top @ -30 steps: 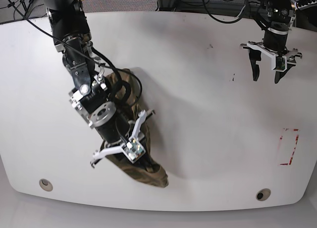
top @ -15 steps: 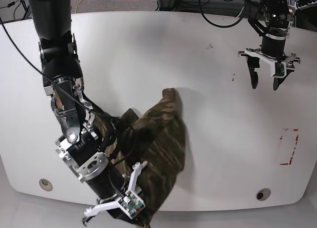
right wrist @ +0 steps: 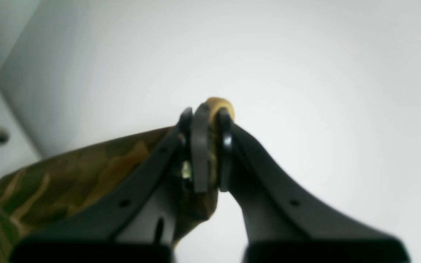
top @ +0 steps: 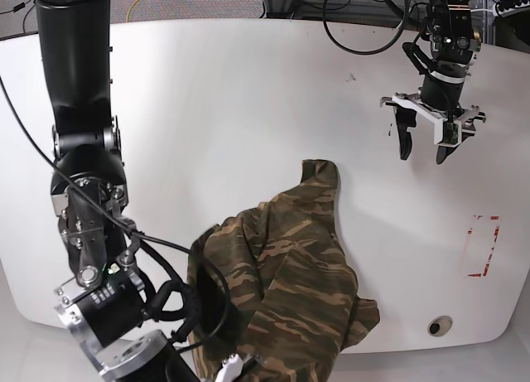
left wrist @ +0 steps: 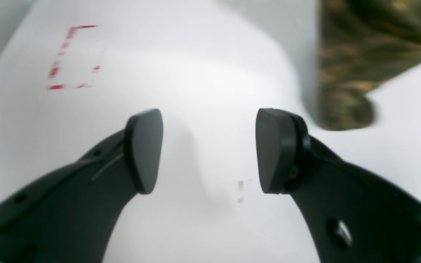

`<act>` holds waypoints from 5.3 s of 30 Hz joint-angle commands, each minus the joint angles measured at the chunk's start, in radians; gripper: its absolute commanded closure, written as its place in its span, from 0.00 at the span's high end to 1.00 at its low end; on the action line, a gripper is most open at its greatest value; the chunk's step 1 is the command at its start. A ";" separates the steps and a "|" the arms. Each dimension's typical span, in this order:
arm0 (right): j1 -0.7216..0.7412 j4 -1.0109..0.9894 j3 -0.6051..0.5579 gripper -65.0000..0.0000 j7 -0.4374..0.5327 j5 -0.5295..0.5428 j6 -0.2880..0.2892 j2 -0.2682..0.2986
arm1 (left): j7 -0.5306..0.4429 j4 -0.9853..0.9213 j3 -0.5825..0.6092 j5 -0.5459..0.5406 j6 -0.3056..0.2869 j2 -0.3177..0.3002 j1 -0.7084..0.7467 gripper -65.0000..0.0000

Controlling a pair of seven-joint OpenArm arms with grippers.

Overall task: Fold the T-shirt properly
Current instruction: 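Lift the gripped shirt with the right gripper and drag it across the table, then lower the left gripper onto the hanging shirt and grasp another edge, then lift the shirt high with both grippers, stretching it between them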

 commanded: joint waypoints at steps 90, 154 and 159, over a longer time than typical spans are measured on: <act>0.304 -0.031 -0.070 0.01 -0.087 -0.125 0.059 -0.185 | -0.030 -0.527 0.354 -0.003 -0.303 0.121 -0.295 0.57; 0.086 -0.390 0.330 0.01 -0.081 -0.123 0.096 0.047 | 0.319 0.051 -0.393 -0.007 -0.309 -0.051 -0.395 0.00; 0.117 -0.461 0.330 0.01 -0.081 -0.126 0.096 0.048 | 0.349 0.053 -0.429 -0.009 -0.309 -0.102 -0.493 0.00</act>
